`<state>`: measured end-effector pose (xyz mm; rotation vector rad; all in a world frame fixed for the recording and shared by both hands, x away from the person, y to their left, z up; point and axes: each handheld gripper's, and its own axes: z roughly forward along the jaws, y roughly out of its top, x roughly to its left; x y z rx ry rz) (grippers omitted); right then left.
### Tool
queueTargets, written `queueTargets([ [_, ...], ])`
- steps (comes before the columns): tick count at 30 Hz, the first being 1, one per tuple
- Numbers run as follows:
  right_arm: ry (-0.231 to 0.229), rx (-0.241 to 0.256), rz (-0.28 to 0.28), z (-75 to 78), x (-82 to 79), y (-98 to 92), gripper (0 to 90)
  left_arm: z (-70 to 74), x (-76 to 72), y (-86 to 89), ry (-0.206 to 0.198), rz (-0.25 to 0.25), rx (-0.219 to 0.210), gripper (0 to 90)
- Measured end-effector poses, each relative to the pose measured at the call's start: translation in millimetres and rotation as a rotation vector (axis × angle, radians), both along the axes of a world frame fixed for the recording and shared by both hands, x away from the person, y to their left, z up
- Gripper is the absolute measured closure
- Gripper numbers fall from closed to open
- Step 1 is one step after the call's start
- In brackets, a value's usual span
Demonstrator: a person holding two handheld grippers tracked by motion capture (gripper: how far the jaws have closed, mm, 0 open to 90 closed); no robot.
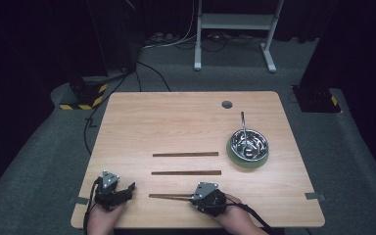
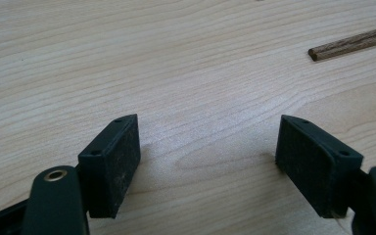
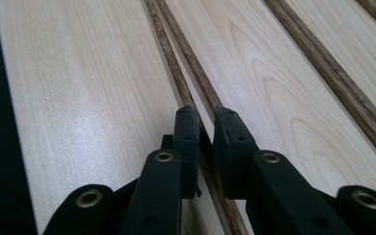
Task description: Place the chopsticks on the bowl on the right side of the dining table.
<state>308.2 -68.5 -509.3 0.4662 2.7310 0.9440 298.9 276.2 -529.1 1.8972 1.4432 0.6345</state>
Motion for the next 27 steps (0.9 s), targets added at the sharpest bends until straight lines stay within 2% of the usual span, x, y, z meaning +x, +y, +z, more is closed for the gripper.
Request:
queueTargets([
  [5, 0.018, 0.01, 0.019, -1.1, -2.5, 1.3, 79.2, 0.0, 0.0, -0.1, 0.0, 0.0, 0.0, 24.5],
  [11, 0.035, 0.022, 0.003, -1.5, 1.6, 2.4, 75.6, 0.4, -0.5, 0.0, 0.007, 0.0, 0.005, 24.5],
  [13, 0.051, 0.036, 0.009, -2.2, 5.0, 2.2, 77.2, 0.4, -0.5, 0.0, 0.006, -0.001, 0.006, 24.5],
  [20, 0.052, 0.039, 0.042, -2.6, 5.6, 4.2, 80.8, 0.3, -0.5, 0.0, 0.006, -0.001, 0.006, 24.5],
  [22, 0.049, 0.033, 0.066, -2.3, 5.0, 4.7, 81.8, 0.3, -0.4, 0.1, 0.006, -0.002, 0.005, 24.5],
  [27, 0.056, 0.034, 0.073, -2.2, 4.1, 4.7, 81.8, 0.3, -0.4, 0.0, 0.006, 0.0, 0.005, 24.5],
])
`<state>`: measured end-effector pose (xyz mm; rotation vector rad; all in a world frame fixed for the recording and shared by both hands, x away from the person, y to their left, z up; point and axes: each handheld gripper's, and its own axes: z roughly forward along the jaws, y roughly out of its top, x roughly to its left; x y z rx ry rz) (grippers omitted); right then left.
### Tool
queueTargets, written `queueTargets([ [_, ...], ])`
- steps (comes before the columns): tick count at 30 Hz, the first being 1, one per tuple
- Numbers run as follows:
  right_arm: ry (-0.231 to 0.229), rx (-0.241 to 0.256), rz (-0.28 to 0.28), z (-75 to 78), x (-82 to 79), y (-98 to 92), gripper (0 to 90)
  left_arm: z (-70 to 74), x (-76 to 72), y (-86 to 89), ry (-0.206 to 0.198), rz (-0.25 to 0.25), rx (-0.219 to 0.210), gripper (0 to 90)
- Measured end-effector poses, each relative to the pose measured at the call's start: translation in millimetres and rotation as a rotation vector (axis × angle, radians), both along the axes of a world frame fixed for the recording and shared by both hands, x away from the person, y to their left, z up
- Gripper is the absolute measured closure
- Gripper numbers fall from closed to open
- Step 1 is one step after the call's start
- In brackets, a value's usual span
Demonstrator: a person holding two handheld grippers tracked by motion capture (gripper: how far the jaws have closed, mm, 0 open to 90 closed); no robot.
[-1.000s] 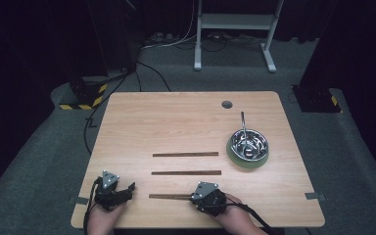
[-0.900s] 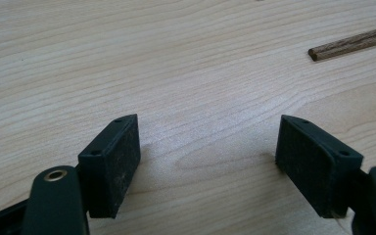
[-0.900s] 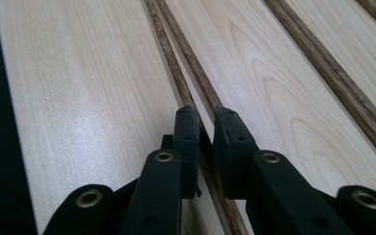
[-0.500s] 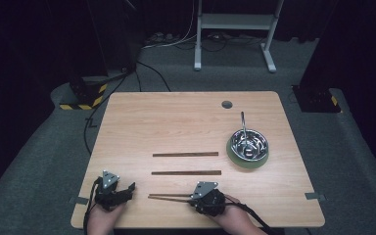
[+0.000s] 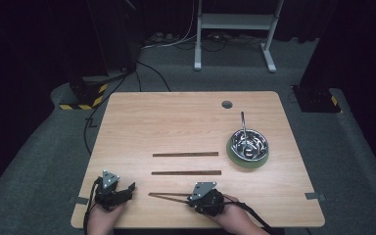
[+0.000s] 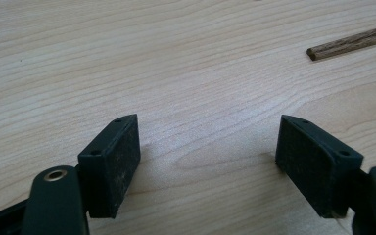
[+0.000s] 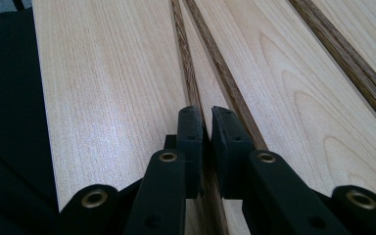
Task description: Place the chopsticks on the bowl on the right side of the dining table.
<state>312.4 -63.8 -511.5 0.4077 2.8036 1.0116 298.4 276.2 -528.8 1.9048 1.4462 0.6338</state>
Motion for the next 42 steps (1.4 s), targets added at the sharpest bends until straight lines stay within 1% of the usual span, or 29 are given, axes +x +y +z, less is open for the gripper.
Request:
queueTargets([
  [2, -0.001, 0.004, 0.005, -0.3, 1.0, 0.2, 79.3, 0.0, 0.0, 0.1, 0.001, -0.002, 0.0, 24.5],
  [4, -0.002, 0.006, 0.005, -0.5, 1.8, 0.7, 78.9, 0.0, 0.0, 0.0, 0.0, 0.0, 0.0, 24.5],
  [9, 0.0, 0.011, 0.012, -0.9, 2.3, 2.2, 82.0, 0.0, 0.0, 0.1, 0.0, -0.002, 0.0, 24.5],
  [12, 0.004, 0.006, 0.029, -0.4, 2.2, 3.0, 82.9, 0.0, 0.0, 0.1, 0.0, -0.002, 0.0, 24.5],
  [15, -0.006, 0.003, 0.039, 0.1, 0.5, 4.1, 83.0, 0.0, 0.0, 0.0, 0.0, -0.001, 0.0, 24.5],
  [18, -0.007, 0.004, 0.036, -0.6, 0.8, 5.0, 79.8, 0.0, 0.0, 0.0, 0.0, -0.001, 0.0, 24.5],
  [20, -0.008, 0.006, 0.037, -0.7, 1.5, 5.0, 79.7, 0.0, 0.1, 0.1, 0.0, -0.002, 0.001, 24.5],
  [22, -0.006, 0.007, 0.038, -0.8, 1.6, 5.1, 79.9, 0.0, 0.0, 0.0, 0.0, -0.001, 0.0, 24.5],
  [25, -0.009, 0.009, 0.05, -1.1, 1.2, 5.8, 83.2, 0.0, 0.0, 0.1, 0.0, -0.002, 0.001, 24.5],
  [32, -0.021, 0.003, 0.071, -0.7, -0.6, 7.4, 83.5, 0.0, 0.1, 0.1, 0.0, -0.003, 0.0, 24.5],
  [38, -0.027, 0.014, 0.073, 3.2, -2.1, 7.2, 83.8, 0.0, 0.0, 0.1, 0.0, 0.0, 0.001, 24.5],
  [42, -0.032, 0.018, 0.064, 6.7, -2.7, 6.7, 83.9, 0.0, 0.1, 0.1, 0.001, -0.003, 0.001, 24.5],
])
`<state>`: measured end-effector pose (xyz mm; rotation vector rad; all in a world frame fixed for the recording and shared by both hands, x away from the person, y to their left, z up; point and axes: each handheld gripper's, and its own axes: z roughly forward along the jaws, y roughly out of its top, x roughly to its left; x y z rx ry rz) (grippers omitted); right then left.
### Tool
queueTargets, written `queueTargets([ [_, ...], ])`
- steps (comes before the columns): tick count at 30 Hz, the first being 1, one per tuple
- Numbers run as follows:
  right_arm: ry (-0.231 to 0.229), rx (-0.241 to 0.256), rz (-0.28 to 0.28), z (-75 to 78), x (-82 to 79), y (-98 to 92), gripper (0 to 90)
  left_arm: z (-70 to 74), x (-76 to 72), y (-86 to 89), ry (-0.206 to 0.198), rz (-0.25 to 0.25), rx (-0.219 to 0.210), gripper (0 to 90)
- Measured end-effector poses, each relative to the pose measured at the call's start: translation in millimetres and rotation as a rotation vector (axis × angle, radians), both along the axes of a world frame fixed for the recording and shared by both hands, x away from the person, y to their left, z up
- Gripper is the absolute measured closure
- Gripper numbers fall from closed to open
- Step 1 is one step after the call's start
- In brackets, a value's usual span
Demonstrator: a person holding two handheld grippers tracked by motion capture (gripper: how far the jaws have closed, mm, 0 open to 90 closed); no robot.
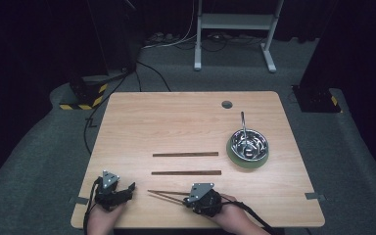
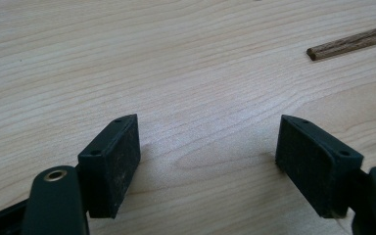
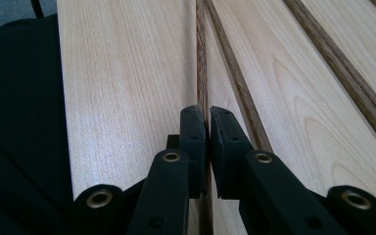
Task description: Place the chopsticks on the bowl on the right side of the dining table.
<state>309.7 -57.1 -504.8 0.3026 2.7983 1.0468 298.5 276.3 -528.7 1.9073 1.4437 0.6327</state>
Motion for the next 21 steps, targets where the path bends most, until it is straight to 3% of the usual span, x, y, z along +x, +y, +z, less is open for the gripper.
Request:
queueTargets([
  [10, -0.026, -0.003, -0.032, 9.3, 1.2, -11.0, 84.0, 0.0, 0.0, -0.1, -0.001, 0.002, -0.001, 24.5],
  [21, -0.047, -0.003, -0.117, 20.4, 8.4, -40.9, 84.0, 0.0, 0.3, 0.2, 0.0, -0.006, 0.002, 24.4],
])
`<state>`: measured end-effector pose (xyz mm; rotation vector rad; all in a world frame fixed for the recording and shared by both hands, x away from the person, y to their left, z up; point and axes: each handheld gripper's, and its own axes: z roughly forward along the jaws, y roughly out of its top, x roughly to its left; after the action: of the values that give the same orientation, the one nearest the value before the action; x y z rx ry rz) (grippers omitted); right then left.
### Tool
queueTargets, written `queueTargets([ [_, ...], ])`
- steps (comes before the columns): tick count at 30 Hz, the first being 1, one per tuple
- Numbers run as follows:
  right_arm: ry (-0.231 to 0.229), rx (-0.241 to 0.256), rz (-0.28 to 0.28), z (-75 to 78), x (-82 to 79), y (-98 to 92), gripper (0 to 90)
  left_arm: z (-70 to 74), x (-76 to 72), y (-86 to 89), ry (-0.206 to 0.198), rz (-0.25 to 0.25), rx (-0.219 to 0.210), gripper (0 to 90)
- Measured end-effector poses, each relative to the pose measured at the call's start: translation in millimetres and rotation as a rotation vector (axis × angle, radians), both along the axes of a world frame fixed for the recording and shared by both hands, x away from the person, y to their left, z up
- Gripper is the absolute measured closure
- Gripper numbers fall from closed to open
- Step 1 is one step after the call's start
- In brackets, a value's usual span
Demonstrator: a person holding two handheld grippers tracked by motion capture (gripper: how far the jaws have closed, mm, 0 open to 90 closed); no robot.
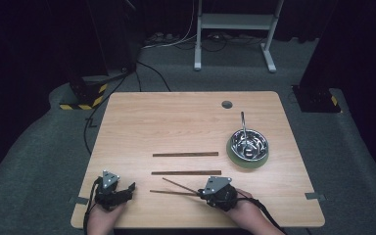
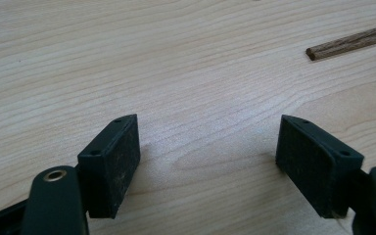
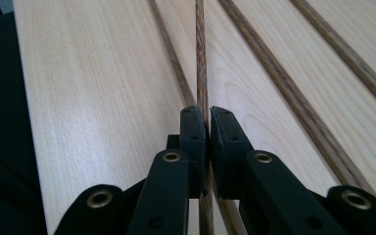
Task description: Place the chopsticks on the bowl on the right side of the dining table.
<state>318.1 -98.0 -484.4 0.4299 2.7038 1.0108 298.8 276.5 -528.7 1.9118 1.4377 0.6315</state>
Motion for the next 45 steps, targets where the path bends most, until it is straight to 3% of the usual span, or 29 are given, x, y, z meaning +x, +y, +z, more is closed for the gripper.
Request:
queueTargets([
  [8, -0.019, 0.015, -0.075, 8.1, 4.0, -27.3, 84.0, -0.4, 0.2, -0.6, -0.005, 0.004, -0.006, 24.4],
  [13, -0.01, 0.027, -0.118, 7.0, 6.7, -33.8, 84.0, -0.6, 0.8, -1.3, -0.008, 0.011, -0.011, 24.4],
  [17, -0.031, 0.026, -0.145, 11.9, 14.7, -44.0, 84.0, -0.6, 0.8, -1.3, -0.008, 0.01, -0.011, 24.3],
  [29, -0.058, -0.011, -0.176, 19.1, 31.1, -70.6, 84.1, -0.7, 0.9, -1.5, -0.007, 0.009, -0.012, 24.0],
  [45, -0.064, 0.004, -0.238, 33.7, 57.1, -87.6, 84.1, -0.7, 0.9, -1.6, -0.007, 0.01, -0.012, 23.7],
])
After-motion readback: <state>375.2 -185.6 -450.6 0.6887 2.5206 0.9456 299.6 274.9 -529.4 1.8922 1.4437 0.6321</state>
